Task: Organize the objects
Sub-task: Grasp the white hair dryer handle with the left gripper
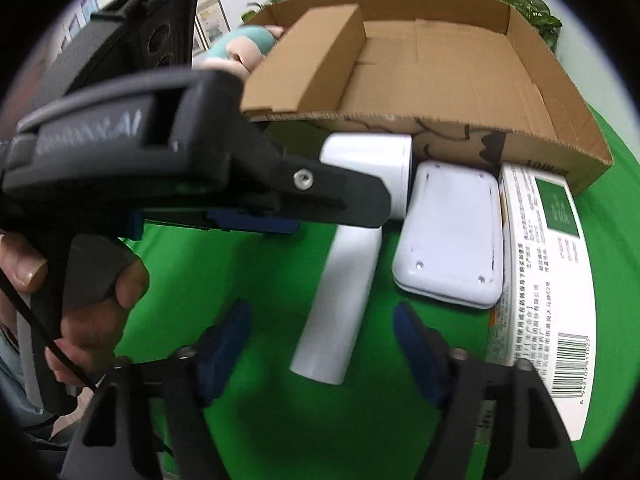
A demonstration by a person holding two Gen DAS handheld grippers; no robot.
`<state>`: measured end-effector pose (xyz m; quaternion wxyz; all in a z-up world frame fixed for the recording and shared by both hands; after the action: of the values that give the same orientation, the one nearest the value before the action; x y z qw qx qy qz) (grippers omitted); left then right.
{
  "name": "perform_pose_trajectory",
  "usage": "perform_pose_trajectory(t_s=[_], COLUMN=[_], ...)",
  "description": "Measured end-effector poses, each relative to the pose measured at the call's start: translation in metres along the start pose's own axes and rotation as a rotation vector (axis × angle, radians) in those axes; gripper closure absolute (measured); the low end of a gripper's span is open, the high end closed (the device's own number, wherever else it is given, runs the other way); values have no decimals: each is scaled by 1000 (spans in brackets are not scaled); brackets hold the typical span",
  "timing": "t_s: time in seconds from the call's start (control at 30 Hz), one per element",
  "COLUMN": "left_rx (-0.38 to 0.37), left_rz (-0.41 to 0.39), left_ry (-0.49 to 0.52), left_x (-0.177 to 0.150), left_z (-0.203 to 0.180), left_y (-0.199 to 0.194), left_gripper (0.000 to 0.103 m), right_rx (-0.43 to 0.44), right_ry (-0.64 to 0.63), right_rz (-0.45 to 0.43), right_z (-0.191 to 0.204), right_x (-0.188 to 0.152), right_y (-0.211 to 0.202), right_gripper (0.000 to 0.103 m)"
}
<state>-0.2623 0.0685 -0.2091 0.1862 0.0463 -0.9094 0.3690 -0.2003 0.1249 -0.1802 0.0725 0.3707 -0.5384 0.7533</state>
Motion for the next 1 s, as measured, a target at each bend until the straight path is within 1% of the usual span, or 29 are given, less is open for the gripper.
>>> perform_pose_trajectory(t_s=[0.03, 0.1, 0.13, 0.17, 0.2, 0.23, 0.33, 0.43, 0.47, 0.6, 0.8, 0.83, 1.0], left_rx=[-7, -23, -30, -31, -32, -38, -44, -14, 1, 19, 40, 42, 37], left_rz=[13, 23, 29, 36, 38, 41, 37, 34, 32, 18, 14, 9, -39], left_ry=[-5, -5, -4, 0, 2, -6, -22, -33, -33, -34, -19, -14, 9], left_x=[-2, -6, -8, -9, -10, -11, -13, -17, -18, -20, -23, -27, -27], left_z=[0, -3, -5, -5, -5, -4, -2, 2, 3, 4, 2, -3, -15], left_y=[3, 6, 8, 9, 10, 10, 8, 6, 2, -2, -6, 0, -27], left_gripper=[29, 35, 37, 43, 47, 49, 51, 64, 72, 72, 73, 73, 73], right_rx=[14, -27, -46, -52, -50, -43, -23, 16, 25, 21, 18, 14, -7], right_ry=[6, -9, -24, -36, -39, -43, -40, -20, -24, -55, -35, -34, -50], right_rz=[16, 18, 16, 18, 20, 23, 35, 57, 62, 63, 60, 57, 11], right_z=[2, 3, 4, 6, 8, 10, 15, 23, 27, 39, 45, 46, 51], right_x=[-2, -5, -5, -6, -7, -8, -13, -20, -22, -29, -34, -35, -30], right_y=[2, 1, 0, 0, -1, -2, -6, -13, -15, -20, -26, -28, -44], right_gripper=[47, 55, 64, 69, 69, 69, 70, 70, 70, 70, 71, 72, 74])
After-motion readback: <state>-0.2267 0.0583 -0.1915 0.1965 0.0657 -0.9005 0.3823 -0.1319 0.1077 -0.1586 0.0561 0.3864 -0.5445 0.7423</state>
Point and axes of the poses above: each gripper's, at about its wrist camera, not at the fingertips, and y roughly the way its jaws point, z to its left, x to its top, the point moved 9 cm from there along y, roughly the way its jaws point, and after that the axes turned 4 degrees about -z, right-handed, at the moved point
